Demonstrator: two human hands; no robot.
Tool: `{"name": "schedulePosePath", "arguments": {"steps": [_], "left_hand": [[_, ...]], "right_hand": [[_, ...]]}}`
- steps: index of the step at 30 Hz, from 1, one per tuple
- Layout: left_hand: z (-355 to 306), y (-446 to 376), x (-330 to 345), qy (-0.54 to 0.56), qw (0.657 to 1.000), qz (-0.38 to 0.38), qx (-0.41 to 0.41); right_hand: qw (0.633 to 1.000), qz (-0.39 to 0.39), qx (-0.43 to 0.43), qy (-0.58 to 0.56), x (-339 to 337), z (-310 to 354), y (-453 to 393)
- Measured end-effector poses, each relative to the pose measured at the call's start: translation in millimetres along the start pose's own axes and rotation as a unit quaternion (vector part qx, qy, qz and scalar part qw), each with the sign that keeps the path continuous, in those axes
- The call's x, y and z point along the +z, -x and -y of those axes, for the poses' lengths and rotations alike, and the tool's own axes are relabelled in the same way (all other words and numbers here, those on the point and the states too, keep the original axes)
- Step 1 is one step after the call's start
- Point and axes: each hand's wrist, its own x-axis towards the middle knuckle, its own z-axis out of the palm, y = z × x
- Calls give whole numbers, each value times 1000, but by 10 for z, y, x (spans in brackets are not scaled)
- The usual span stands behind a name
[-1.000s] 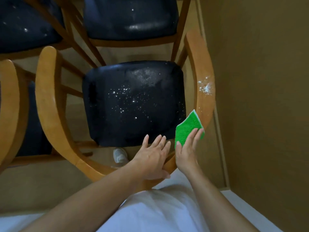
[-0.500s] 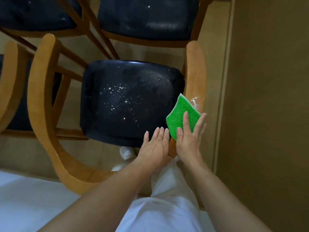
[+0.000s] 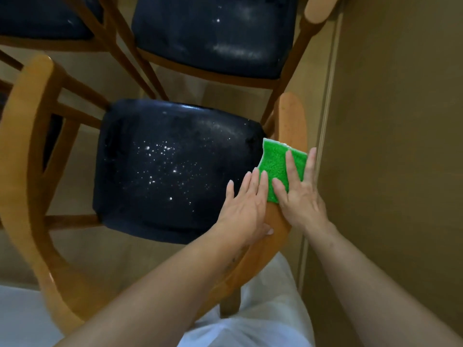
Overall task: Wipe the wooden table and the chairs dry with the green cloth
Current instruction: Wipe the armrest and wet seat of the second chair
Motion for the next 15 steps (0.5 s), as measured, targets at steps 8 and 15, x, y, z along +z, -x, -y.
{"name": "schedulePosePath", "arguments": {"steps": [8, 15], "left_hand": [[4, -567, -369, 113, 992, 12, -44], [57, -603, -632, 232, 972, 21, -34]], "right_hand": [[998, 24, -60, 13, -473, 10, -1074], [999, 43, 0, 7, -283, -48, -279]]}}
